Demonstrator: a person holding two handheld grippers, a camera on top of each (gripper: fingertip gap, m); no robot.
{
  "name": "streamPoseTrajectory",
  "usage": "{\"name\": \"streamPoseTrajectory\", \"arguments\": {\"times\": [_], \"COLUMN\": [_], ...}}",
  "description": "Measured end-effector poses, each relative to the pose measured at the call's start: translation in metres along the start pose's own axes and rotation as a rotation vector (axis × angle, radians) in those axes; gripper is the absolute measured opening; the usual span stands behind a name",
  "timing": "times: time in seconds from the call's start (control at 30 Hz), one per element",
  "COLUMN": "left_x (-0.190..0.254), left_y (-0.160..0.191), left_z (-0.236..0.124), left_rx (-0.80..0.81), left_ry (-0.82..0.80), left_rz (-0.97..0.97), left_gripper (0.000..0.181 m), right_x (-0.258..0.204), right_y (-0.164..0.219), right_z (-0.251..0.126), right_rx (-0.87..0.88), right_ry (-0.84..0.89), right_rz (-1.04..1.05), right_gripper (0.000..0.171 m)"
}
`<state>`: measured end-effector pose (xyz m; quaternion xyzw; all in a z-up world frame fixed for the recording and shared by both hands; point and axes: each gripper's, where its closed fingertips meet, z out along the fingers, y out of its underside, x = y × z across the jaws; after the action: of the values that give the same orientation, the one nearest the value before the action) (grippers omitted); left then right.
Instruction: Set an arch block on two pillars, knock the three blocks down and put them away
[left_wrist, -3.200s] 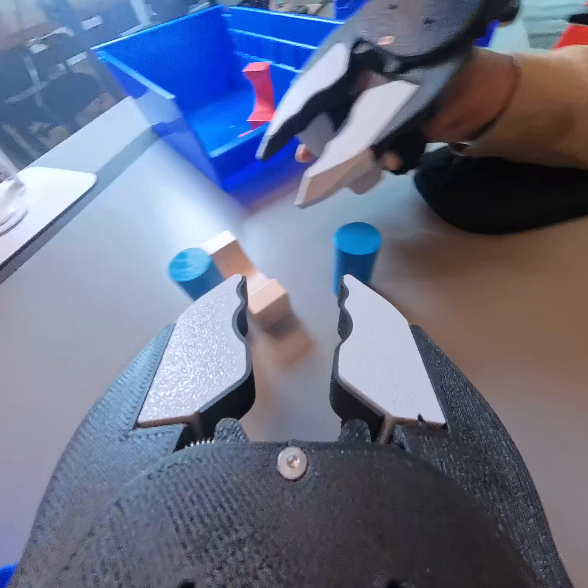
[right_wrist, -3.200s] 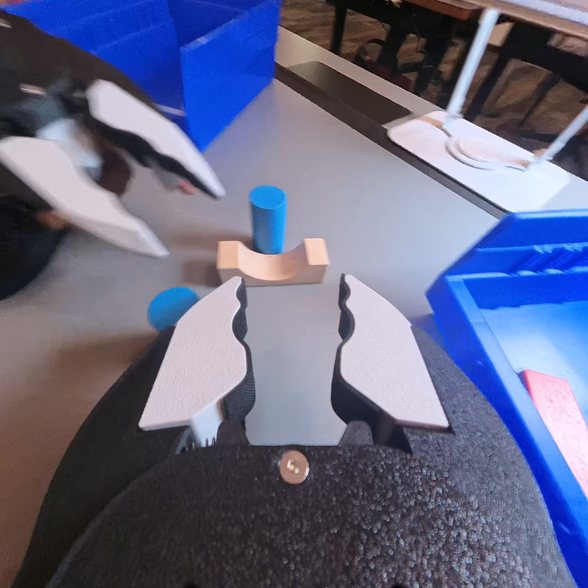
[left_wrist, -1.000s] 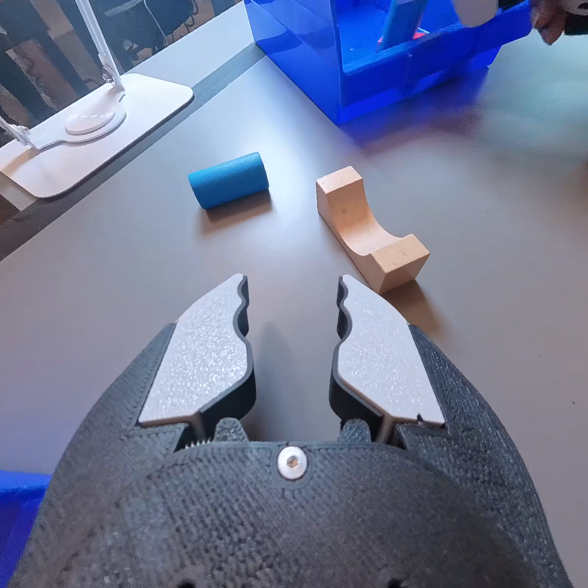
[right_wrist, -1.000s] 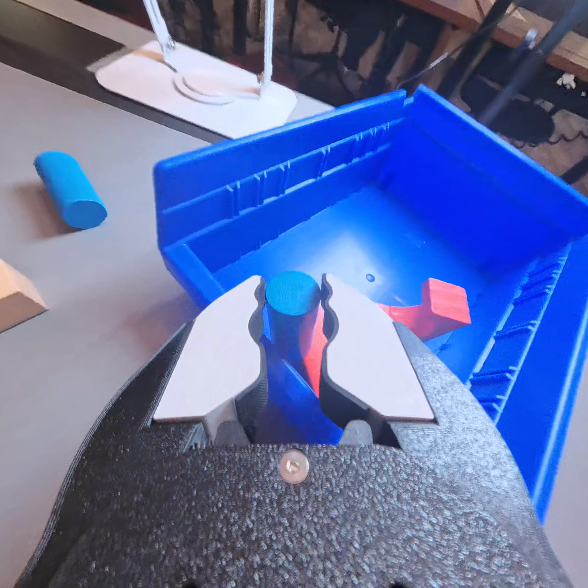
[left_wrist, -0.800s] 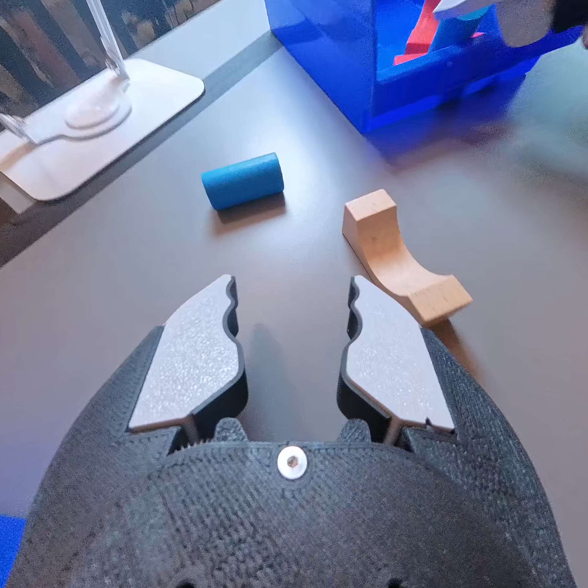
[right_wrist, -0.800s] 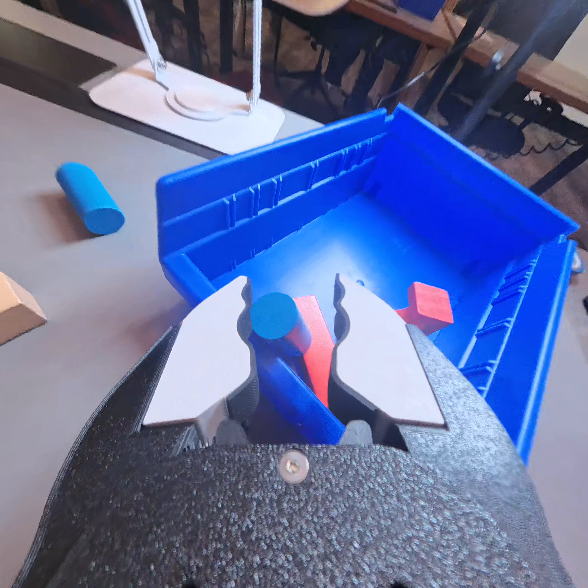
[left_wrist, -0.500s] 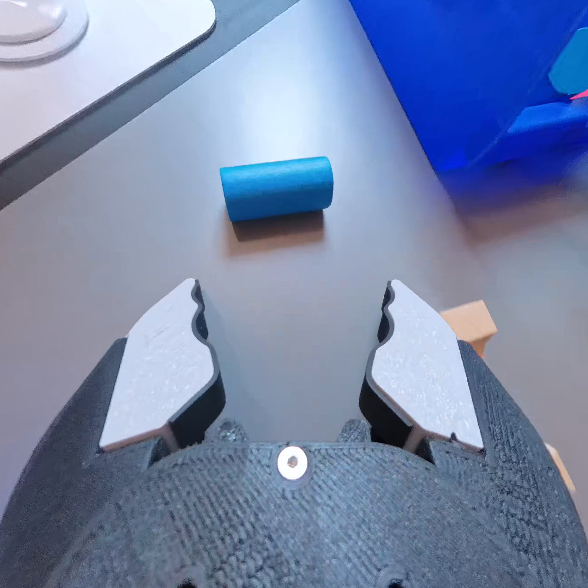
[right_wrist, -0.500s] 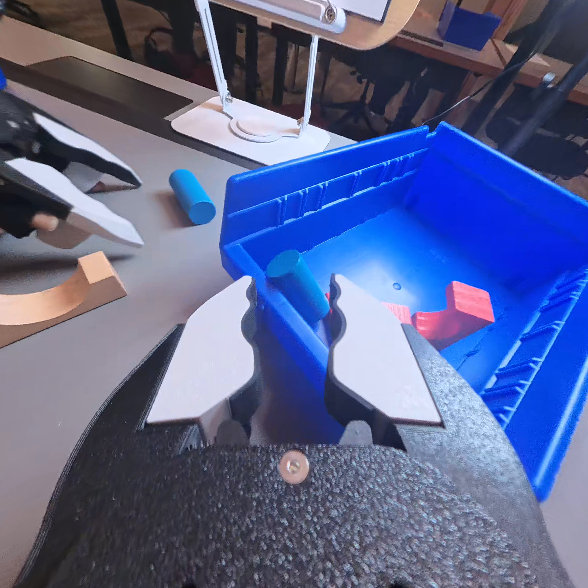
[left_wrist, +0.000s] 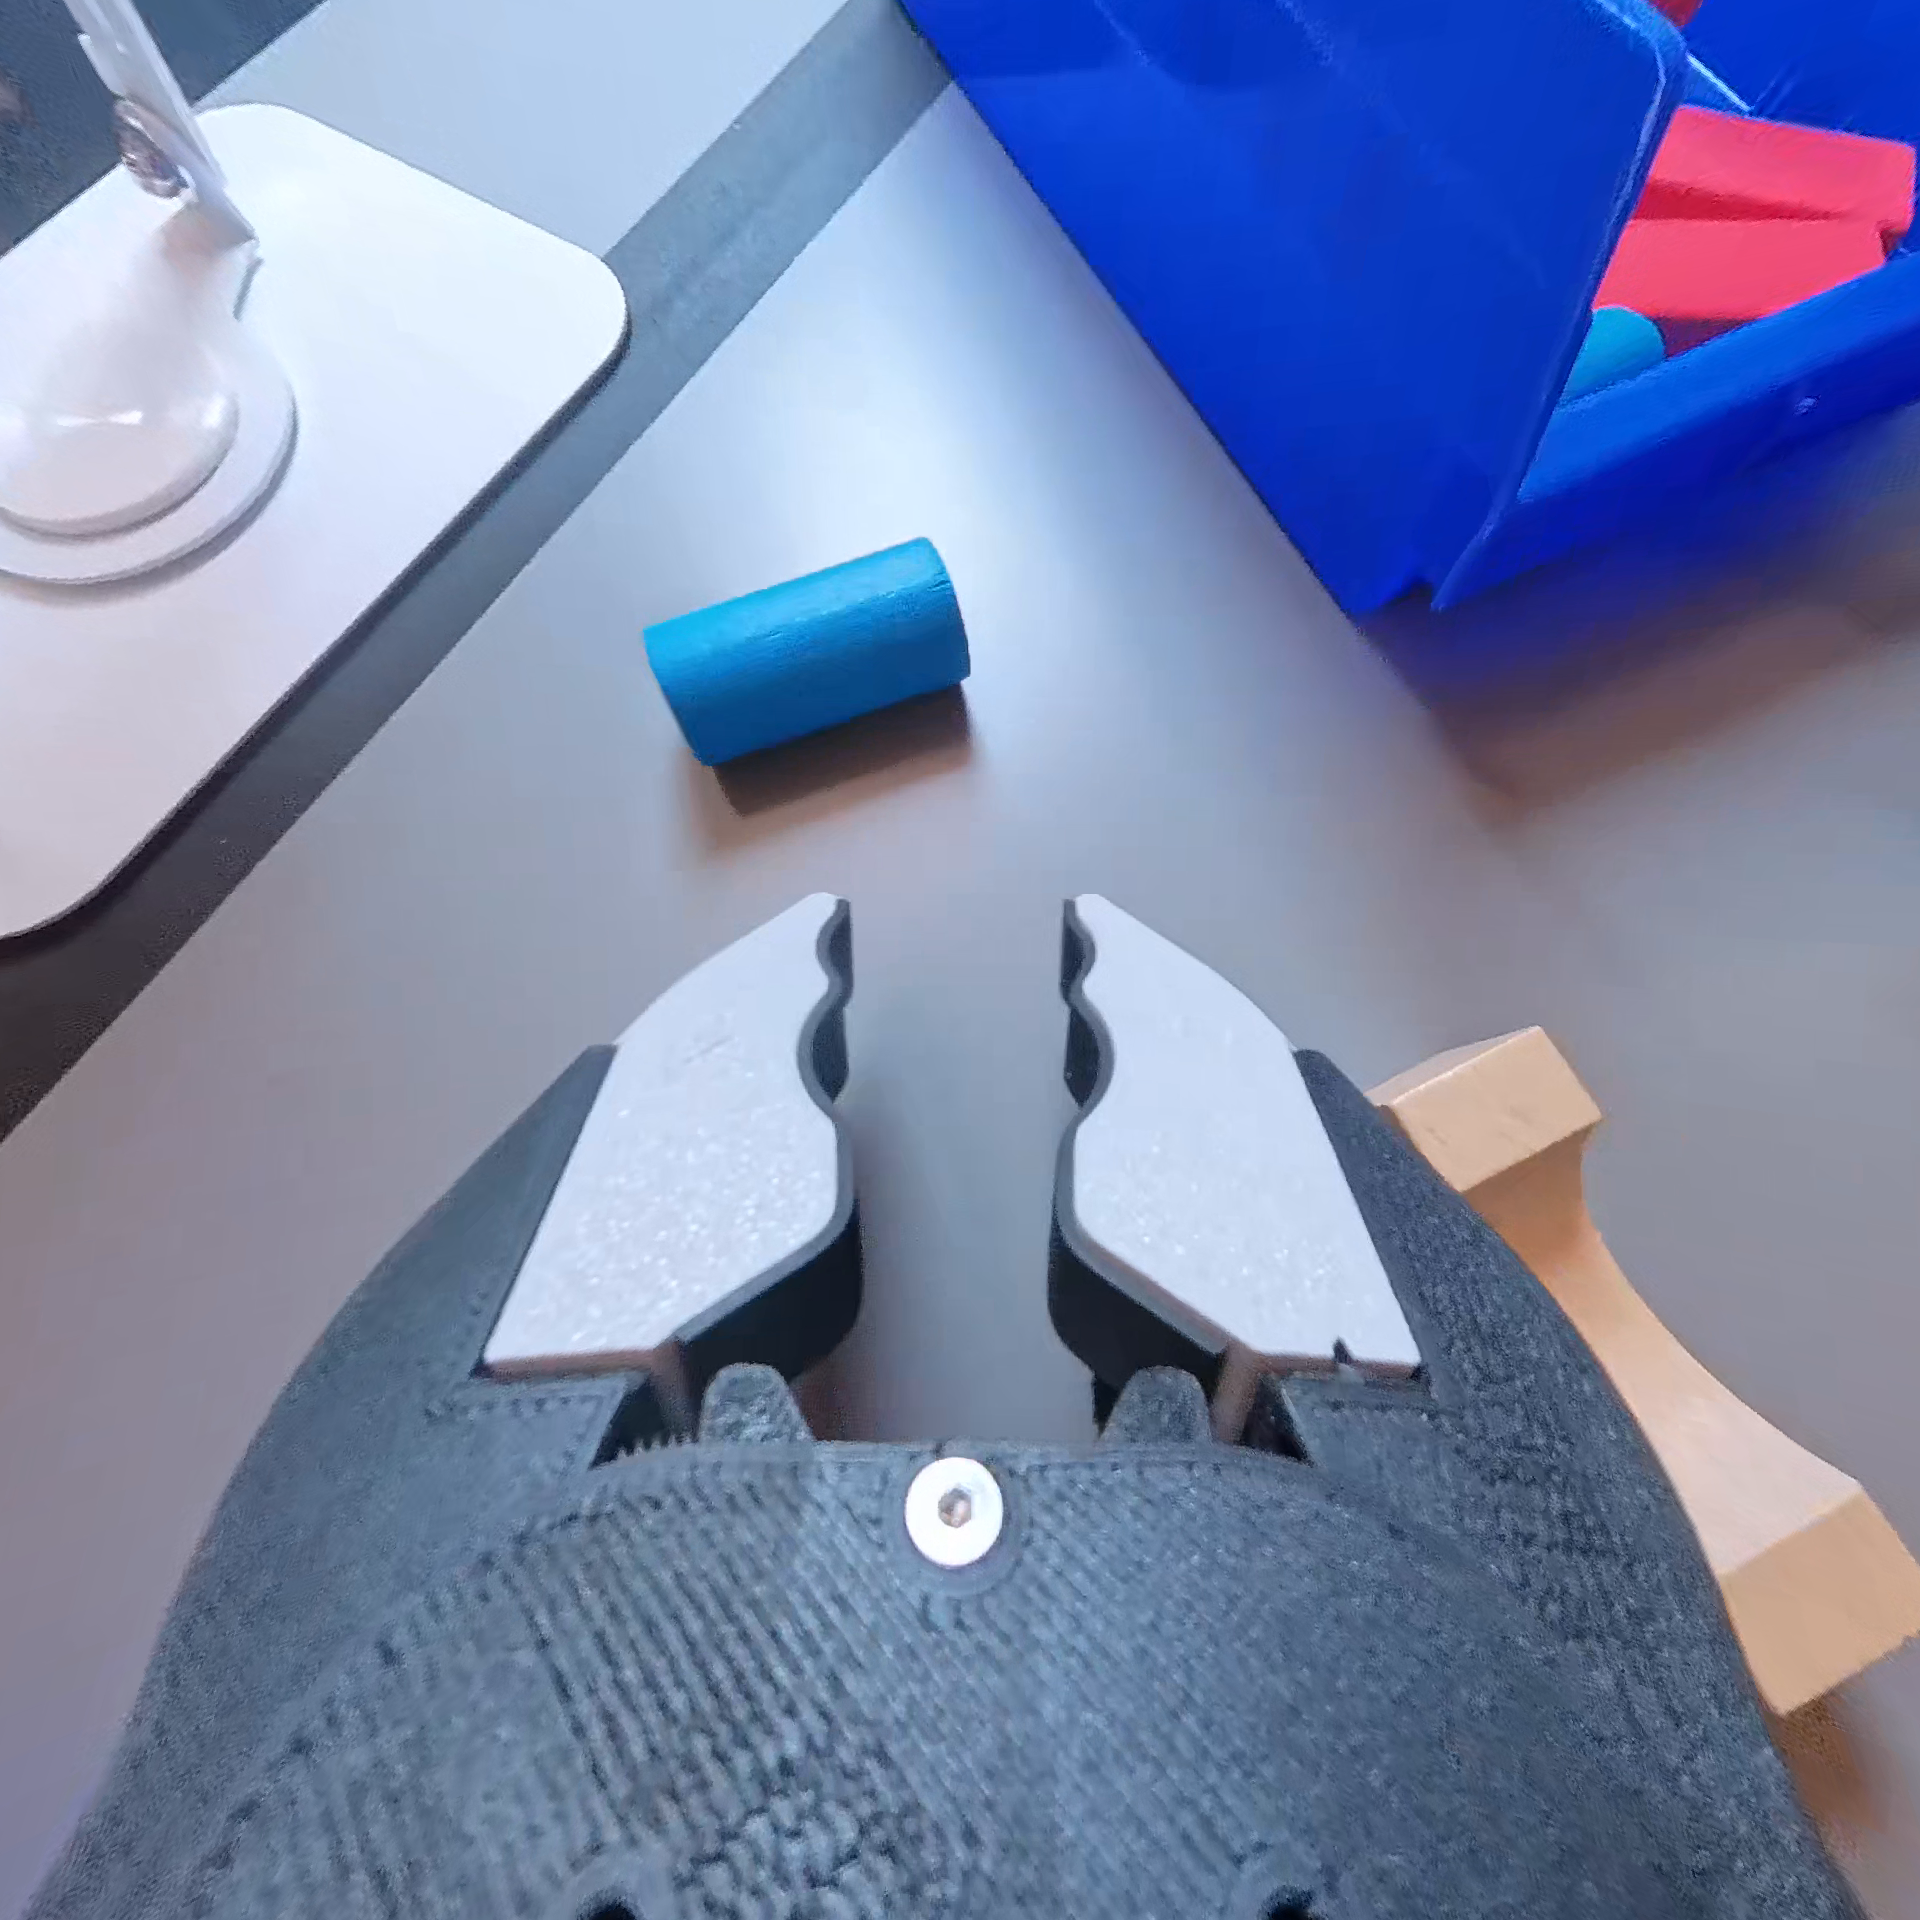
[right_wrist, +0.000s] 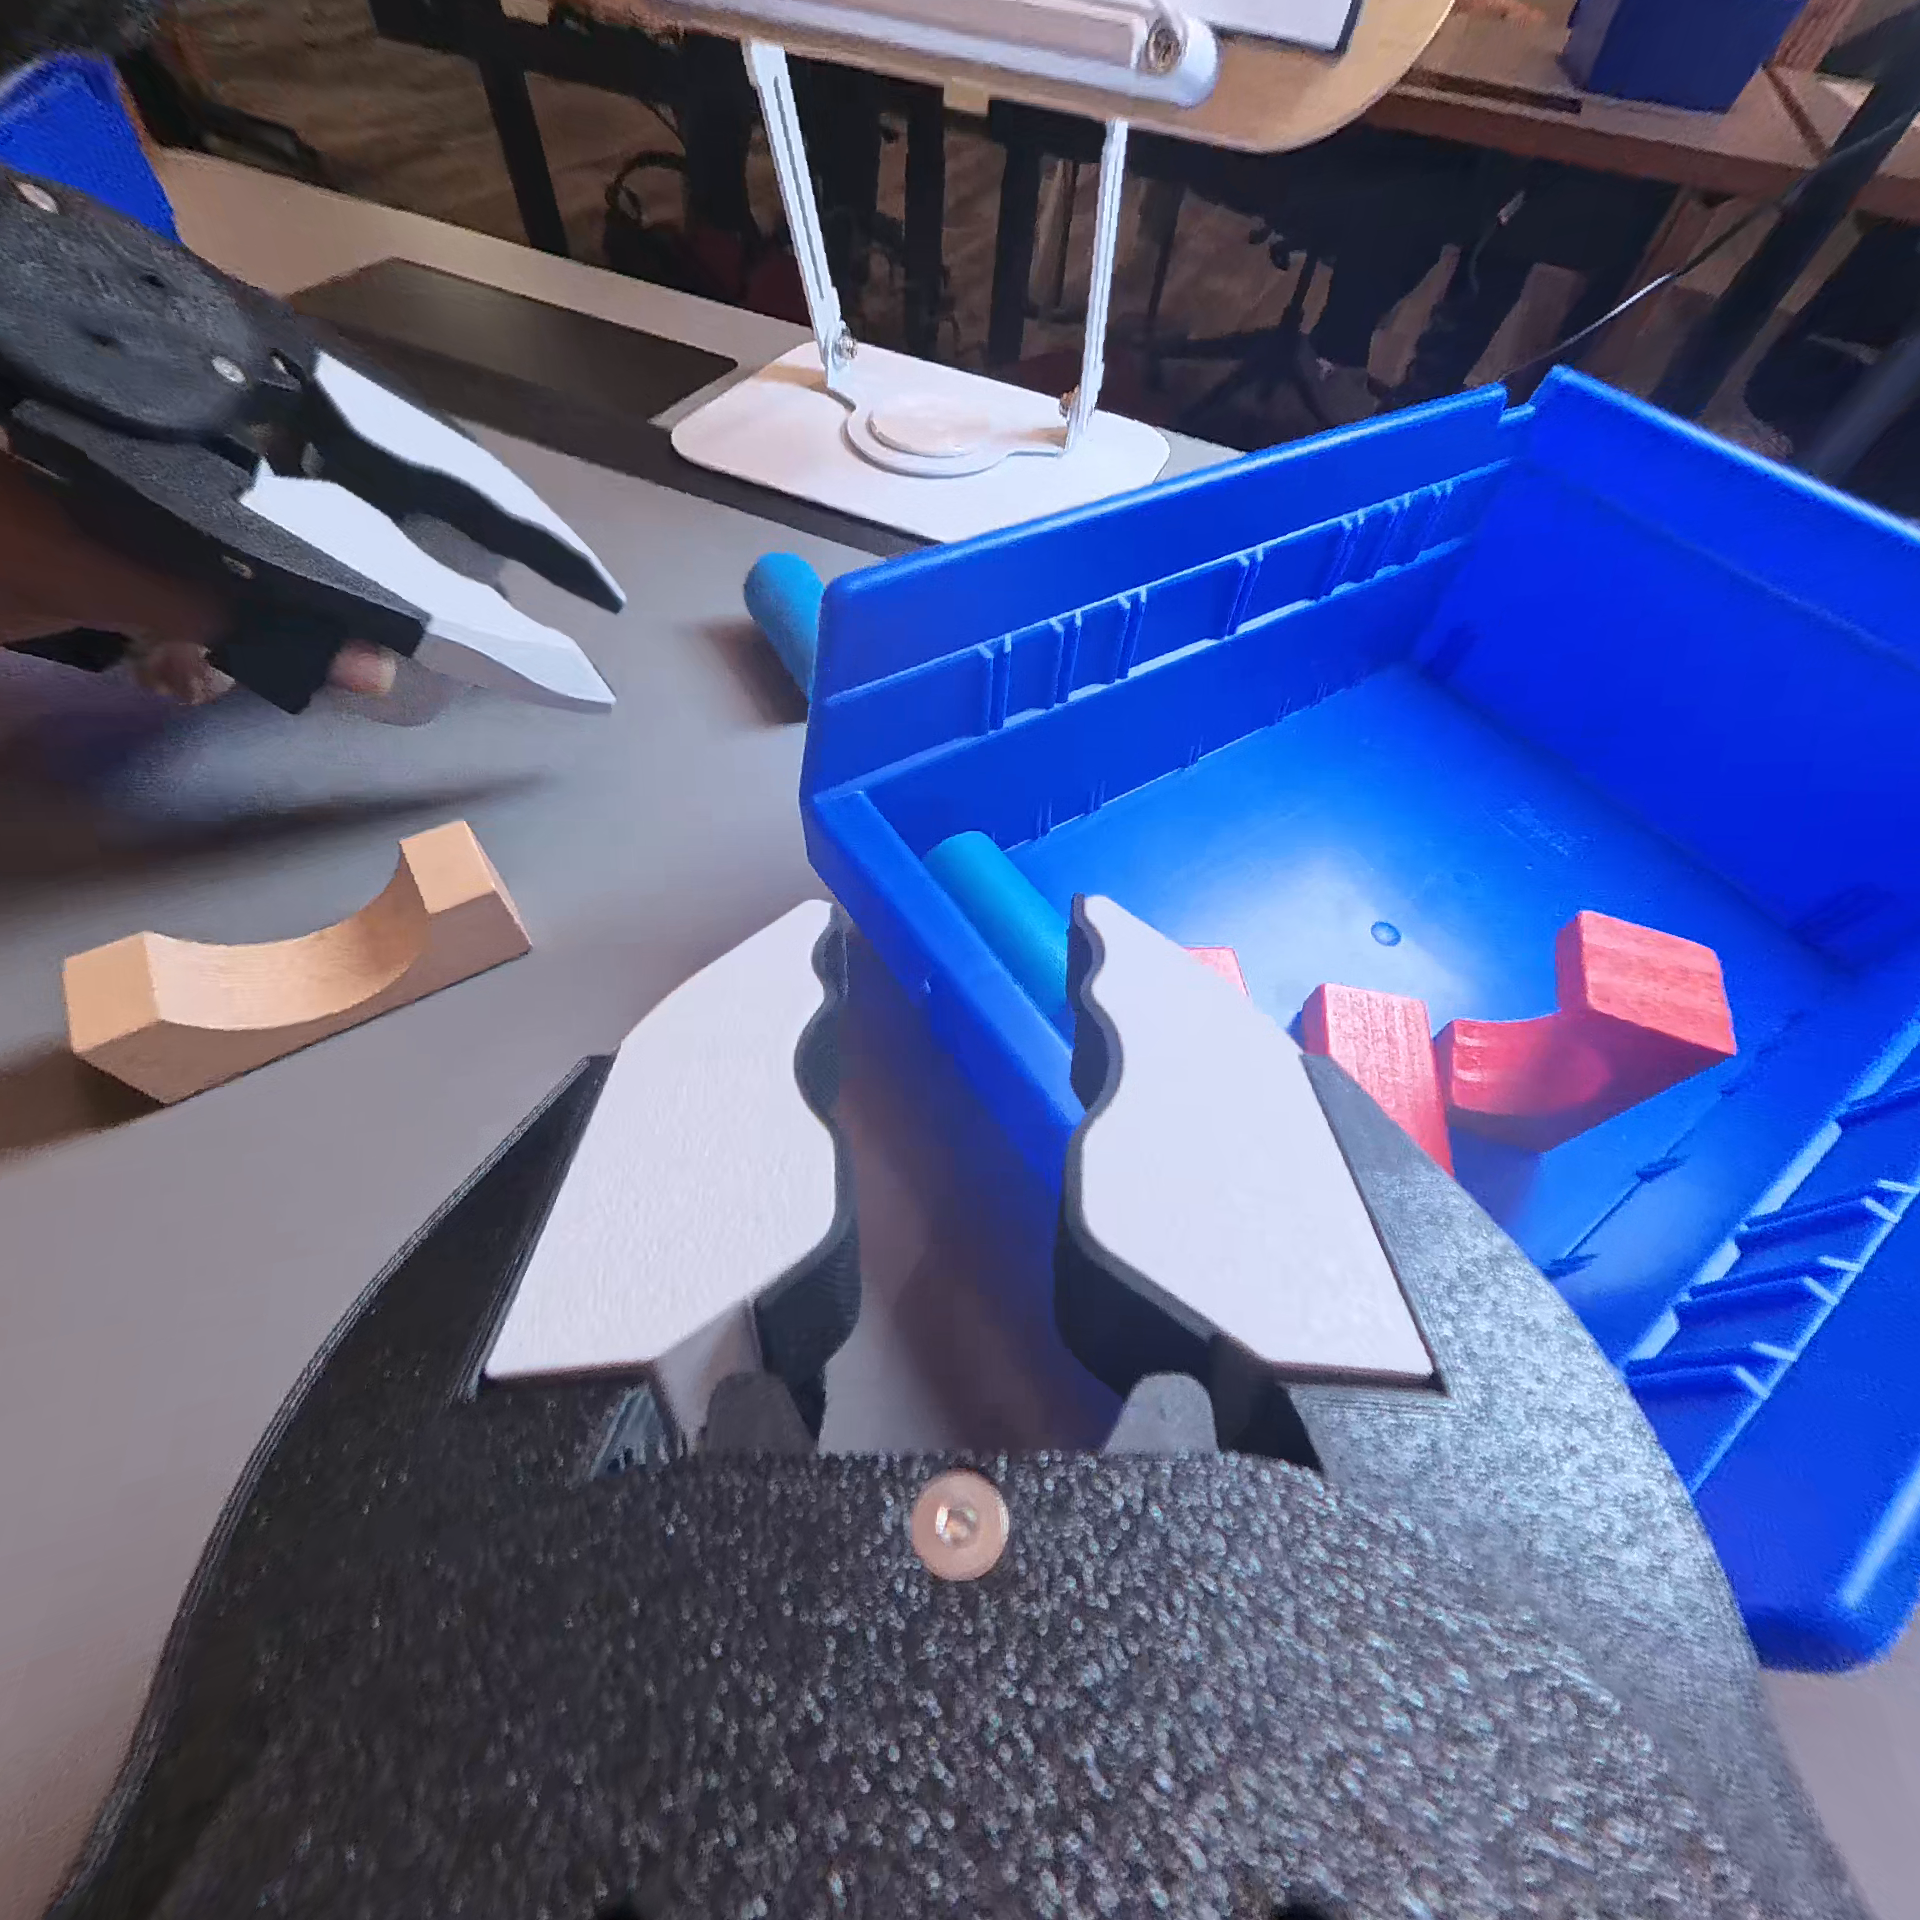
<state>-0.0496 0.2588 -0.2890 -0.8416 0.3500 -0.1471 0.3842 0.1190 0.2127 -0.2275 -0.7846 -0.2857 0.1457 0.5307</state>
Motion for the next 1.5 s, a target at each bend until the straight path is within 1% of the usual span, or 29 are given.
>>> {"name": "streamPoseTrajectory", "arguments": {"times": [0.07,0.13,0.17,0.3,0.37,0.5,0.6,0.67,0.73,0.77,0.87,0.9,0.93,0.97,1.03,1.07,1.13,1.2,1.3,1.33,1.4,1.47,1.5], "left_x": [-0.007,-0.003,-0.001,0.006,0.007,0.008,0.001,-0.009,-0.033,-0.043,-0.049,-0.049,-0.053,-0.060,-0.060,-0.060,-0.059,-0.055,-0.039,-0.027,0.011,0.058,0.081], "left_y": [-0.004,-0.008,-0.010,-0.017,-0.016,-0.010,-0.014,-0.024,-0.043,-0.056,-0.084,-0.086,-0.088,-0.089,-0.091,-0.090,-0.085,-0.084,-0.102,-0.112,-0.123,-0.118,-0.111], "left_z": [-0.002,0.000,0.002,0.012,0.015,0.020,0.030,0.040,0.055,0.065,0.108,0.122,0.131,0.135,0.139,0.138,0.130,0.114,0.064,0.041,-0.005,-0.047,-0.066], "left_rx": [0.003,0.001,-0.001,0.006,-0.011,-0.059,-0.085,-0.109,-0.115,-0.100,-0.070,-0.090,-0.096,-0.114,-0.135,-0.146,-0.145,-0.093,0.103,0.185,0.323,0.435,0.488], "left_ry": [-0.006,0.051,0.076,0.094,0.082,0.079,0.060,0.035,-0.040,-0.049,0.027,0.035,-0.004,-0.074,-0.091,-0.093,-0.092,-0.076,-0.010,0.010,0.066,0.124,0.153], "left_rz": [-0.025,-0.083,-0.093,-0.051,-0.022,0.035,0.056,0.066,0.120,0.102,-0.088,-0.127,-0.114,-0.081,-0.104,-0.082,-0.043,-0.014,-0.018,0.032,0.183,0.354,0.431], "left_gripper": [0.057,0.077,0.083,0.095,0.098,0.103,0.103,0.103,0.102,0.102,0.103,0.100,0.085,0.074,0.074,0.074,0.074,0.074,0.073,0.073,0.073,0.073,0.073], "right_x": [0.001,0.000,0.001,0.009,0.013,0.015,0.016,0.017,0.017,0.016,0.016,0.016,0.017,0.017,0.016,0.015,0.012,0.009,-0.002,-0.008,-0.024,-0.049,-0.063], "right_y": [-0.004,0.000,-0.001,0.001,0.000,-0.004,0.000,0.000,-0.002,-0.003,-0.004,-0.004,-0.005,-0.006,-0.006,-0.006,-0.006,-0.007,-0.011,-0.012,-0.018,-0.028,-0.035], "right_z": [-0.001,0.000,-0.001,-0.004,-0.009,-0.012,-0.009,-0.009,-0.009,-0.010,-0.012,-0.013,-0.014,-0.014,-0.014,-0.013,-0.013,-0.014,-0.014,-0.014,-0.015,-0.022,-0.028], "right_rx": [0.022,0.003,0.007,0.009,0.018,0.041,0.027,0.031,0.039,0.043,0.052,0.053,0.058,0.062,0.061,0.060,0.058,0.066,0.090,0.098,0.120,0.158,0.176], "right_ry": [-0.006,-0.016,-0.012,0.012,0.015,-0.015,-0.012,-0.009,-0.016,-0.019,-0.016,-0.017,-0.019,-0.021,-0.032,-0.037,-0.039,-0.044,-0.104,-0.143,-0.256,-0.437,-0.554], "right_rz": [0.022,0.020,0.014,0.035,0.040,0.084,0.082,0.085,0.097,0.098,0.081,0.080,0.081,0.086,0.097,0.097,0.084,0.067,0.087,0.105,0.155,0.252,0.324], "right_gripper": [0.040,0.040,0.040,0.041,0.042,0.042,0.043,0.043,0.043,0.043,0.043,0.043,0.042,0.042,0.042,0.042,0.043,0.042,0.045,0.048,0.056,0.059,0.059]}}
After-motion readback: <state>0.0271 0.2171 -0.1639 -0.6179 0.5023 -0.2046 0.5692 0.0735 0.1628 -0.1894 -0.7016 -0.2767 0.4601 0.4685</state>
